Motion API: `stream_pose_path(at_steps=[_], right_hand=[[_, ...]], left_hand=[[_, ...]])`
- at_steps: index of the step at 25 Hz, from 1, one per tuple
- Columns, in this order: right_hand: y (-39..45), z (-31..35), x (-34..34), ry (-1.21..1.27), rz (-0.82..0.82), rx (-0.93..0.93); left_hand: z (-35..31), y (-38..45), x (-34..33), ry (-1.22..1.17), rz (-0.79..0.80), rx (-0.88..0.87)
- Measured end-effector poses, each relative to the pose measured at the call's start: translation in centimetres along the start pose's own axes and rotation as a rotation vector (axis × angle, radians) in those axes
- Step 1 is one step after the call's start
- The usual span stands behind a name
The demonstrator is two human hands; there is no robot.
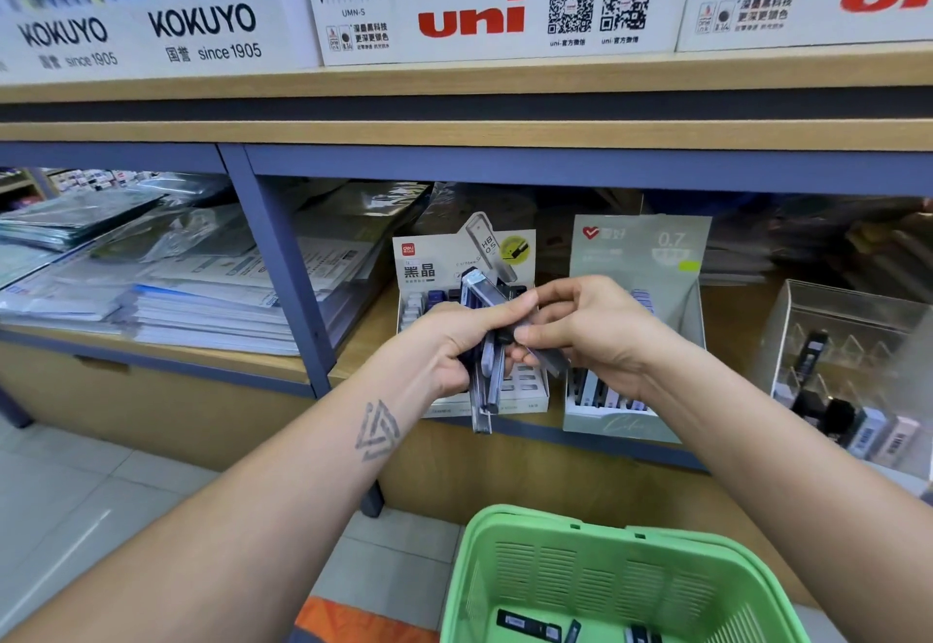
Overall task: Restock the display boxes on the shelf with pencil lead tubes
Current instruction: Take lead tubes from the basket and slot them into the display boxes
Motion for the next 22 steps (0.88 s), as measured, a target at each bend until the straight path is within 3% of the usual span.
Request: stream_pose_path(at_steps=[7, 17, 22], right_hand=[[-0.5, 0.5, 1.5, 0.151, 0.023, -0.007], [-3.9, 2.6, 11.3, -0.476, -0.518, 0.230], [-3.6, 1.6, 14.3, -0.485, -0.489, 0.321]], left_hand=[[-0.1, 0.3, -1.4, -0.096, 0.027, -0.019], [-0.5, 2.5, -4.9, -0.037, -0.069, -0.085], [-0.4, 3.5, -7.3, 0.037, -0.060, -0.115]])
Point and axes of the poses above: each hand's wrist, its own y-axis towards the middle knuckle, its own x-axis out of the back of the hand, z = x × y, the point moved 3 cm from there along y, towards the middle knuckle, and after that the axes turned 8 degrees about -x, right-handed, at the moved point
